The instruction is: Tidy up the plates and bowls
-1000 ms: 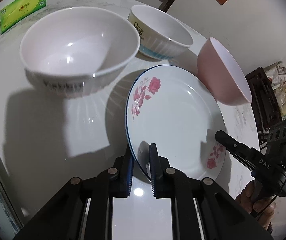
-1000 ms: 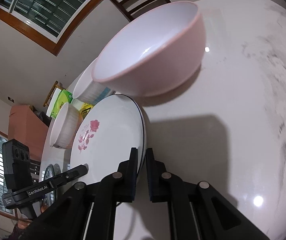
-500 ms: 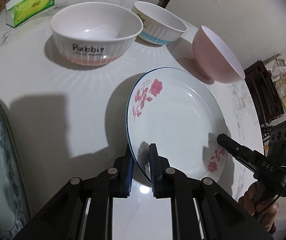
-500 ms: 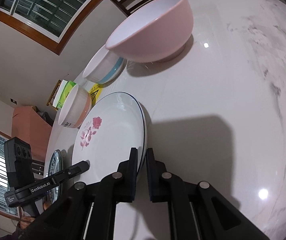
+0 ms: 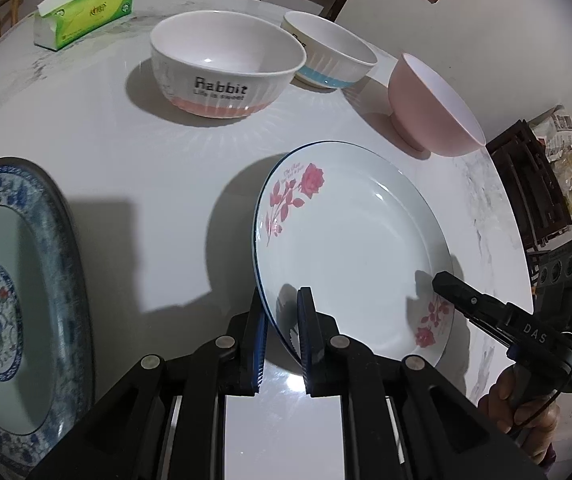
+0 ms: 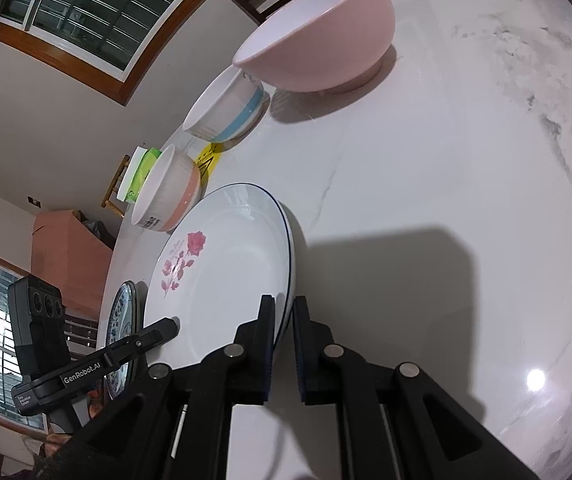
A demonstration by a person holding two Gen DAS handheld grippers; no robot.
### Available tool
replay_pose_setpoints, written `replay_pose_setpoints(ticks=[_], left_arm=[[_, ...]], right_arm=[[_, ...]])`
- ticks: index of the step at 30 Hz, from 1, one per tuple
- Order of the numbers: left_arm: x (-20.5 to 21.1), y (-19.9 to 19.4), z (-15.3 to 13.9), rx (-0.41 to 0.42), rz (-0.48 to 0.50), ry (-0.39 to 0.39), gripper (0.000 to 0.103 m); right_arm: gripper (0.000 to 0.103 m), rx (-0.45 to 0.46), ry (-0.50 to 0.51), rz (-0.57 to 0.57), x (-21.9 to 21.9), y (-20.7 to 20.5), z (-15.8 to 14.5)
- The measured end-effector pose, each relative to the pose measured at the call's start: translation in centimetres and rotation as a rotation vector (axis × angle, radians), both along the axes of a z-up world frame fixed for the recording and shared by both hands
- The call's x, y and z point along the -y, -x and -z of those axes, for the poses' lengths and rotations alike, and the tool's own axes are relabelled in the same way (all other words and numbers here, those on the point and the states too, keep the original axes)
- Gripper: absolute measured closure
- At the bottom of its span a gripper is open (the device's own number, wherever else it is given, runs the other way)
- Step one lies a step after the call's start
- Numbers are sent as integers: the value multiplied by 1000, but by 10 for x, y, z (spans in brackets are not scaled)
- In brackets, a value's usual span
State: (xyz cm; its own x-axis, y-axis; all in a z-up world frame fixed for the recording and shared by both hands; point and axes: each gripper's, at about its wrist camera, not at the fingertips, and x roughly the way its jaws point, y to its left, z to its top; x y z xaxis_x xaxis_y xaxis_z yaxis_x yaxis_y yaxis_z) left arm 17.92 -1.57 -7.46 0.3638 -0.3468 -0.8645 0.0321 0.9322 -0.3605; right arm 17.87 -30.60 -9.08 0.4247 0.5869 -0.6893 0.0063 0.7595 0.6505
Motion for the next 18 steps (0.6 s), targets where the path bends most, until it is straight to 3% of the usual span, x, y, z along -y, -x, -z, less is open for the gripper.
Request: replay_pose_setpoints(ticks=[18], left_arm=[[-33,12,-13,46,-97,-14,92]], right_arm=[[94,28,-23,-82,-50,-3,-14]])
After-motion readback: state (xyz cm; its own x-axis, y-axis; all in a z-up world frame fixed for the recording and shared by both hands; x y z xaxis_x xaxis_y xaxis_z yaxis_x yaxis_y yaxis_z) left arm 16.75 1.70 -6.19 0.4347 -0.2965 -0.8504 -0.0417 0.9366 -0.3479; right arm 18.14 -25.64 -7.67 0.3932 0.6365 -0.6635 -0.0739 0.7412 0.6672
